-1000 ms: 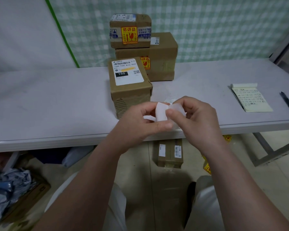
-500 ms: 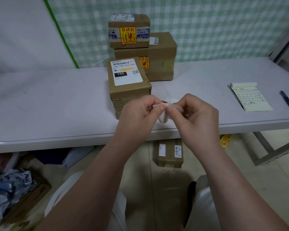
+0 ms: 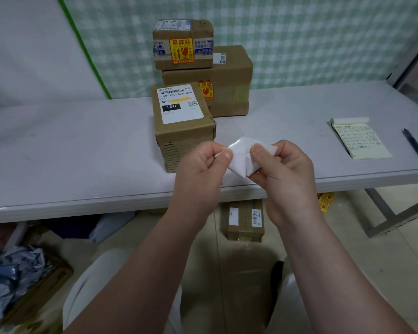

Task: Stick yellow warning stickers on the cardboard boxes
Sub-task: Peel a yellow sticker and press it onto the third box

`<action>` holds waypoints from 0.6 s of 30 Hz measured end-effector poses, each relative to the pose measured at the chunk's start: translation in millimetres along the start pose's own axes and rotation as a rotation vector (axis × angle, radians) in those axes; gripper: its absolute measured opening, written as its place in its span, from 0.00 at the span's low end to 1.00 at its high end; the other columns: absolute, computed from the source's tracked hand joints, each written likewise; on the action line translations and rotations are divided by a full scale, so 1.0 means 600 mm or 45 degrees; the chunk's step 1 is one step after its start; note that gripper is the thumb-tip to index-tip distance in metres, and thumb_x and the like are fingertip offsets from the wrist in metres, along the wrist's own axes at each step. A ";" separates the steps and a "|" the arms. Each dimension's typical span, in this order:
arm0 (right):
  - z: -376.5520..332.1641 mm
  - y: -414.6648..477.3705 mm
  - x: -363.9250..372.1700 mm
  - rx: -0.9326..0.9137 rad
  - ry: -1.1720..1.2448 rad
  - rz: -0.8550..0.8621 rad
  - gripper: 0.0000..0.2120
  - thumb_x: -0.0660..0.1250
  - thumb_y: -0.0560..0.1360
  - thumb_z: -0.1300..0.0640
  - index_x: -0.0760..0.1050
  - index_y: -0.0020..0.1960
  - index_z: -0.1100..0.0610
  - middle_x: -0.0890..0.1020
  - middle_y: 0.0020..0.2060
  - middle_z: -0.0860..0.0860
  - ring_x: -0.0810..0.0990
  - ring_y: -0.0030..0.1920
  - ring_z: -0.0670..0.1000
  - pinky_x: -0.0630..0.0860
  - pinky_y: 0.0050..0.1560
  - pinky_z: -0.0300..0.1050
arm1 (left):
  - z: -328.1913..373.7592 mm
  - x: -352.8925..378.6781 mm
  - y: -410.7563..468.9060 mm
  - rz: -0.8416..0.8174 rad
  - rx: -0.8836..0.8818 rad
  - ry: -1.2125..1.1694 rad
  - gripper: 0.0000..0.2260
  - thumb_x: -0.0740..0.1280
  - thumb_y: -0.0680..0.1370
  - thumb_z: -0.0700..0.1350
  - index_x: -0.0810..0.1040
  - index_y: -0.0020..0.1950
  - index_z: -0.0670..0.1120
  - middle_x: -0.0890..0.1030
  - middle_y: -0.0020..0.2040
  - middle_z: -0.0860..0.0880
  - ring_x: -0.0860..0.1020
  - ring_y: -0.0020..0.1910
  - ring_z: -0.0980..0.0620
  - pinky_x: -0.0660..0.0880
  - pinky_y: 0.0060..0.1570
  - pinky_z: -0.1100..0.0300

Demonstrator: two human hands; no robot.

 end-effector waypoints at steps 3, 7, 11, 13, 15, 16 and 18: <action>0.009 -0.002 0.002 0.105 0.152 0.012 0.10 0.65 0.76 0.65 0.69 0.36 0.59 0.78 0.38 0.55 0.82 0.41 0.51 0.80 0.35 0.38 | -0.008 0.001 0.000 -0.001 -0.080 -0.089 0.07 0.61 0.79 0.44 0.77 0.43 0.48 0.77 0.37 0.51 0.71 0.30 0.61 0.70 0.31 0.67; 0.011 -0.001 0.000 0.072 0.130 0.037 0.09 0.65 0.76 0.64 0.69 0.38 0.58 0.79 0.39 0.53 0.82 0.45 0.52 0.81 0.38 0.38 | -0.011 0.001 0.002 -0.004 -0.107 -0.126 0.08 0.61 0.79 0.44 0.77 0.42 0.48 0.76 0.33 0.57 0.71 0.31 0.62 0.67 0.33 0.69; -0.001 0.007 -0.002 -0.074 -0.196 -0.118 0.06 0.71 0.71 0.62 0.75 0.42 0.54 0.83 0.39 0.49 0.84 0.45 0.50 0.81 0.45 0.46 | -0.004 -0.015 0.008 0.025 0.022 -0.045 0.07 0.62 0.79 0.43 0.77 0.42 0.48 0.74 0.26 0.59 0.70 0.25 0.62 0.65 0.28 0.71; -0.008 0.009 -0.003 -0.146 -0.380 -0.155 0.07 0.73 0.69 0.60 0.79 0.44 0.52 0.83 0.38 0.46 0.83 0.42 0.46 0.79 0.44 0.44 | -0.001 -0.019 0.008 0.007 0.058 -0.015 0.07 0.62 0.79 0.42 0.77 0.43 0.49 0.77 0.26 0.57 0.72 0.25 0.60 0.70 0.28 0.68; -0.014 0.008 -0.001 -0.217 -0.467 -0.152 0.06 0.74 0.68 0.59 0.80 0.41 0.50 0.83 0.36 0.46 0.82 0.39 0.46 0.78 0.42 0.43 | 0.000 -0.019 0.007 -0.034 0.063 -0.033 0.07 0.62 0.78 0.40 0.78 0.44 0.49 0.81 0.32 0.53 0.78 0.31 0.56 0.76 0.34 0.64; -0.016 0.006 0.000 -0.252 -0.499 -0.146 0.05 0.74 0.68 0.58 0.80 0.40 0.49 0.83 0.35 0.47 0.82 0.39 0.48 0.78 0.42 0.44 | 0.000 -0.018 0.006 -0.060 0.061 -0.047 0.08 0.62 0.78 0.39 0.78 0.45 0.50 0.82 0.35 0.51 0.81 0.35 0.54 0.79 0.38 0.63; -0.019 0.003 0.003 -0.321 -0.569 -0.136 0.03 0.74 0.69 0.56 0.81 0.39 0.49 0.84 0.35 0.47 0.82 0.38 0.48 0.79 0.41 0.43 | 0.000 -0.015 0.004 -0.114 0.063 -0.068 0.08 0.63 0.78 0.37 0.78 0.46 0.49 0.83 0.41 0.49 0.83 0.41 0.54 0.80 0.44 0.62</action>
Point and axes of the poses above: each hand's wrist, its own y-axis towards the middle knuckle, its own x-axis out of the palm, z = x × y, the point moved 5 cm from there along y, towards the middle knuckle
